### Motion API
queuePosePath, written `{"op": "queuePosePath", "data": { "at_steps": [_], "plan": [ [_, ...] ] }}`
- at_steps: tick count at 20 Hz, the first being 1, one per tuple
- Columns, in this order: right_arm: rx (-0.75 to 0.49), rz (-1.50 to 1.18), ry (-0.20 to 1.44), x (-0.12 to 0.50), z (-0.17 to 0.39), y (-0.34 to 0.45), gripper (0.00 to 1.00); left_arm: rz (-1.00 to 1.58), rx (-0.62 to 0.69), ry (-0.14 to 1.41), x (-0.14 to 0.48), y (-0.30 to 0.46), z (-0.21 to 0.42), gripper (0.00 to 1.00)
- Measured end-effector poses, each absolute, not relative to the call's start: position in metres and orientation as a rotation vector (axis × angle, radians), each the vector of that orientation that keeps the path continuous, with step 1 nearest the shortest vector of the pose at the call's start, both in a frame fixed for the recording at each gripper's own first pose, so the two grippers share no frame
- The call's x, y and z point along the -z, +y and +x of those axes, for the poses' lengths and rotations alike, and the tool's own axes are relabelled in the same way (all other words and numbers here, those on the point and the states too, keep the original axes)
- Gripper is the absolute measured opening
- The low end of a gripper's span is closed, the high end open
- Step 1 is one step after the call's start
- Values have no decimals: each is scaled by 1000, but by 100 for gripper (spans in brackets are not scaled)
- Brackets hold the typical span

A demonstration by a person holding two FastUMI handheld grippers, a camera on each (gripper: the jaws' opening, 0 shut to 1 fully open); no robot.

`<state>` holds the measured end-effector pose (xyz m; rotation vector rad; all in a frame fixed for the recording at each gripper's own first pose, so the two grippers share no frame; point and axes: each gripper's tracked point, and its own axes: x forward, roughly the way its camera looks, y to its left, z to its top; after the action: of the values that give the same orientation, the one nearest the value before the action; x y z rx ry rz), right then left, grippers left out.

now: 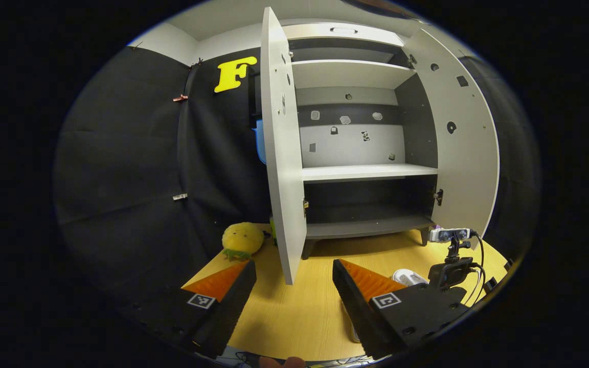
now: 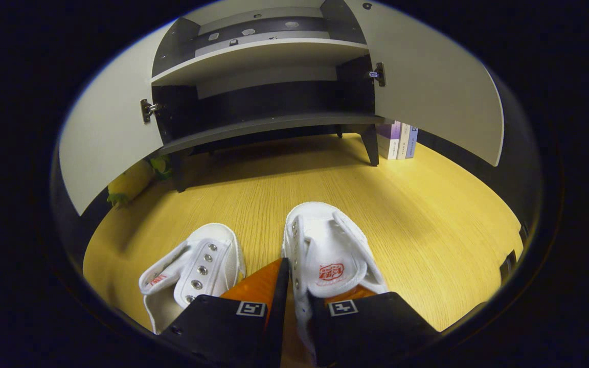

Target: Grab one shoe with the right hand and put it into the shoe cabinet, grab the other shoe with the left hand and put it into the shoe cabinet; then close the right door with the right hand and the left door with the left hand.

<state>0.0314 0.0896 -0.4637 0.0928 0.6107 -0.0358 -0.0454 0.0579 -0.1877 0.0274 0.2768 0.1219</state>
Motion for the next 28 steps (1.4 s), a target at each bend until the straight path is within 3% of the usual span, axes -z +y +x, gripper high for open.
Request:
{"op": "queuePosePath", "data": {
  "at_steps": [1, 5, 13, 21, 28],
  "plan": [
    [16, 81, 605, 469, 35, 89, 17, 30, -125, 277, 188, 59, -45, 95],
    [-52, 109, 602, 465, 37, 89, 6, 39, -123, 282, 189, 61, -43, 95],
    [-100, 92, 593, 412, 30, 68, 6, 40, -104, 268, 180, 56, -35, 93],
    [-133, 82, 499, 261, 45, 64, 6, -40, -61, 274, 179, 32, -23, 93],
    [-183, 72, 438, 139, 106, 83, 6, -11, -20, 233, 167, 14, -9, 93]
  ]
}}
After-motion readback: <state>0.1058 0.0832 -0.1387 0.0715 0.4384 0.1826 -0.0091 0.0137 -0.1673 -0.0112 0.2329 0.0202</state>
